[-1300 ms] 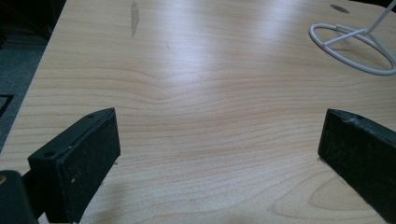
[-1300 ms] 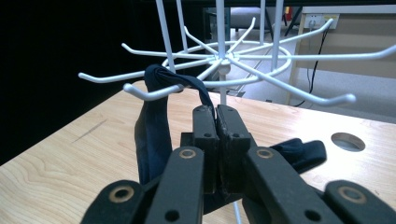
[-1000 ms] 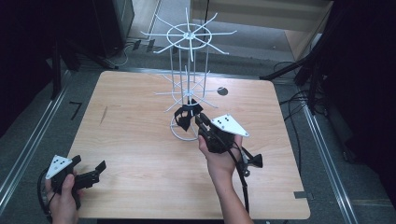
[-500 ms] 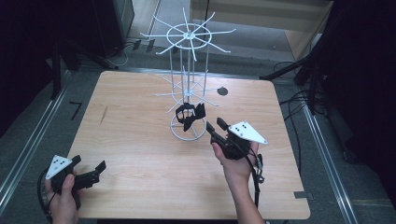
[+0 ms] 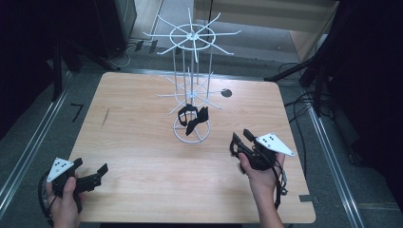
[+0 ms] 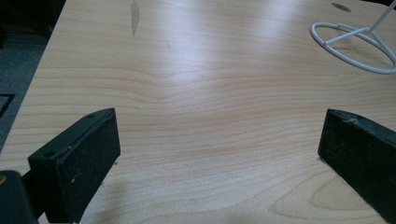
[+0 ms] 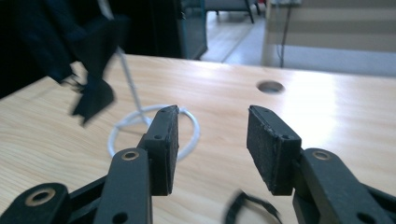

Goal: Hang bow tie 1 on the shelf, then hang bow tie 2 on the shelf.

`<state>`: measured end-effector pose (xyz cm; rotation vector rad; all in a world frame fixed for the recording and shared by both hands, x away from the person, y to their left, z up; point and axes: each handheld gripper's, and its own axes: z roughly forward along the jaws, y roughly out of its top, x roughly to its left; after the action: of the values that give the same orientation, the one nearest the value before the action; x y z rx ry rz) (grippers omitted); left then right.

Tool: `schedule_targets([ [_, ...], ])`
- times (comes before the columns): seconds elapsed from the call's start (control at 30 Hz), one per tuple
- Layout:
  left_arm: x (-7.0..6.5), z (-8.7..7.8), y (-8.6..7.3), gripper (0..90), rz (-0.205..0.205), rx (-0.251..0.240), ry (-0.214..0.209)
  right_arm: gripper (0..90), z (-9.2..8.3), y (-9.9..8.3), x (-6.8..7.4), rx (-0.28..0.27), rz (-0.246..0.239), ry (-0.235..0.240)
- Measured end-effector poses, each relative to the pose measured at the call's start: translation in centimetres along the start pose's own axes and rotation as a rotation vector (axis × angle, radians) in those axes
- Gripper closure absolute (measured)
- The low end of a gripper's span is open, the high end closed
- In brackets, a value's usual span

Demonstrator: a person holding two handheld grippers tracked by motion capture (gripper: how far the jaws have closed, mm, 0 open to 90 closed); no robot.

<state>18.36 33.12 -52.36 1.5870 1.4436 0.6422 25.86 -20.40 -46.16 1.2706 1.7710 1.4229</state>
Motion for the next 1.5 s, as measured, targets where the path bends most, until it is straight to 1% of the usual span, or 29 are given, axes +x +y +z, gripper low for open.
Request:
schedule_targets([
  [0.03, 0.0, 0.0, 0.0, 0.0, -0.001, -0.002, 0.002, 54.3, -0.3, -0.8, -0.9, 0.015, 0.012, -0.016],
  [0.07, 0.0, 0.0, 0.0, 0.0, -0.001, -0.002, 0.002, 54.3, -0.3, -0.8, -0.9, 0.015, 0.012, -0.016],
  [0.1, 0.0, 0.0, -0.1, 0.0, -0.005, -0.009, 0.004, 53.3, -0.5, -1.5, -1.8, 0.025, 0.016, -0.031],
  [0.13, 0.0, 0.0, -0.1, 0.0, -0.005, -0.009, 0.004, 53.3, -0.5, -1.5, -1.8, 0.025, 0.016, -0.031],
  [0.17, 0.0, 0.0, 0.0, 0.0, -0.003, -0.008, 0.003, 52.2, -0.8, -2.2, -2.6, 0.033, 0.030, -0.040],
  [0.23, 0.0, 0.0, 0.0, 0.0, -0.003, -0.002, 0.001, 51.3, -1.1, -2.7, -3.3, 0.042, 0.042, -0.052],
  [0.27, 0.0, 0.0, 0.0, 0.0, -0.003, -0.002, 0.001, 51.3, -1.1, -2.7, -3.3, 0.042, 0.042, -0.052],
  [0.3, 0.0, 0.0, 0.0, 0.0, -0.001, -0.001, 0.002, 50.1, -1.3, -3.1, -3.9, 0.052, 0.055, -0.056],
  [0.37, -0.1, 0.0, 0.0, 0.0, 0.001, 0.001, 0.003, 49.7, -1.3, -3.4, -4.1, 0.060, 0.055, -0.059],
  [0.43, -0.1, 0.0, 0.0, 0.0, -0.001, -0.006, 0.003, 48.5, -1.2, -4.2, -4.6, 0.089, 0.062, -0.059],
  [0.57, 0.0, 0.0, 0.0, 0.0, -0.003, -0.006, 0.000, 46.2, -1.0, -4.8, -5.0, 0.106, 0.077, -0.069],
  [0.63, -0.1, 0.0, 0.0, 0.0, 0.003, 0.003, 0.002, 43.4, -1.0, -5.2, -5.4, 0.116, 0.113, -0.081],
  [0.67, -0.1, 0.0, 0.0, 0.0, 0.003, 0.004, 0.003, 43.4, -1.0, -5.2, -5.4, 0.116, 0.113, -0.081],
  [0.7, -0.1, 0.1, 0.0, 0.0, 0.004, 0.004, 0.003, 42.0, -1.0, -5.4, -5.7, 0.123, 0.130, -0.081],
  [0.73, -0.1, 0.1, 0.0, 0.0, 0.004, 0.005, 0.003, 40.7, -1.1, -5.6, -6.0, 0.134, 0.149, -0.079],
  [0.77, -0.1, 0.0, 0.0, 0.0, 0.003, 0.005, 0.004, 39.5, -1.1, -5.9, -6.6, 0.155, 0.183, -0.095],
  [0.8, -0.1, 0.0, 0.0, 0.0, 0.003, 0.005, 0.004, 39.5, -1.1, -5.9, -6.6, 0.155, 0.183, -0.095],
  [0.83, -0.1, 0.1, 0.0, 0.0, 0.003, 0.005, 0.003, 39.2, -1.2, -6.2, -7.3, 0.167, 0.219, -0.105],
  [0.93, -0.1, 0.1, 0.0, 0.0, 0.003, 0.004, 0.003, 39.7, -1.3, -6.5, -7.6, 0.177, 0.235, -0.108],
  [1.03, -0.1, 0.1, 0.0, 0.0, 0.008, 0.004, 0.003, 44.2, -0.9, -6.9, -7.7, 0.207, 0.215, -0.124],
  [1.13, -0.1, 0.1, 0.0, 0.0, 0.004, 0.001, 0.004, 48.2, -0.6, -7.2, -7.7, 0.215, 0.208, -0.128],
  [1.17, -0.1, 0.1, 0.0, 0.0, 0.004, 0.001, 0.004, 55.4, -0.2, -7.5, -7.6, 0.231, 0.188, -0.119],
  [1.2, -0.1, 0.1, 0.0, 0.0, 0.004, 0.001, 0.004, 55.4, -0.2, -7.5, -7.6, 0.231, 0.188, -0.119],
  [1.27, -0.1, 0.1, 0.0, 0.0, 0.007, 0.002, 0.002, 57.4, 0.2, -7.7, -7.4, 0.259, 0.157, -0.102],
  [1.3, -0.1, 0.1, 0.0, 0.0, 0.007, 0.003, 0.002, 59.6, 0.6, -7.9, -7.2, 0.286, 0.125, -0.119],
  [1.33, -0.1, 0.1, 0.0, 0.0, 0.007, 0.003, 0.002, 59.6, 0.6, -7.9, -7.2, 0.286, 0.125, -0.119],
  [1.37, -0.1, 0.1, 0.0, 0.0, 0.007, 0.004, 0.002, 61.9, 0.9, -8.0, -7.0, 0.323, 0.106, -0.132],
  [1.43, -0.1, 0.1, 0.0, 0.0, 0.008, 0.003, 0.002, 63.0, 1.0, -8.0, -6.8, 0.333, 0.100, -0.142],
  [1.5, -0.1, 0.1, 0.0, 0.0, 0.008, 0.003, 0.002, 71.2, 1.1, -8.0, -6.5, 0.343, 0.066, -0.157],
])
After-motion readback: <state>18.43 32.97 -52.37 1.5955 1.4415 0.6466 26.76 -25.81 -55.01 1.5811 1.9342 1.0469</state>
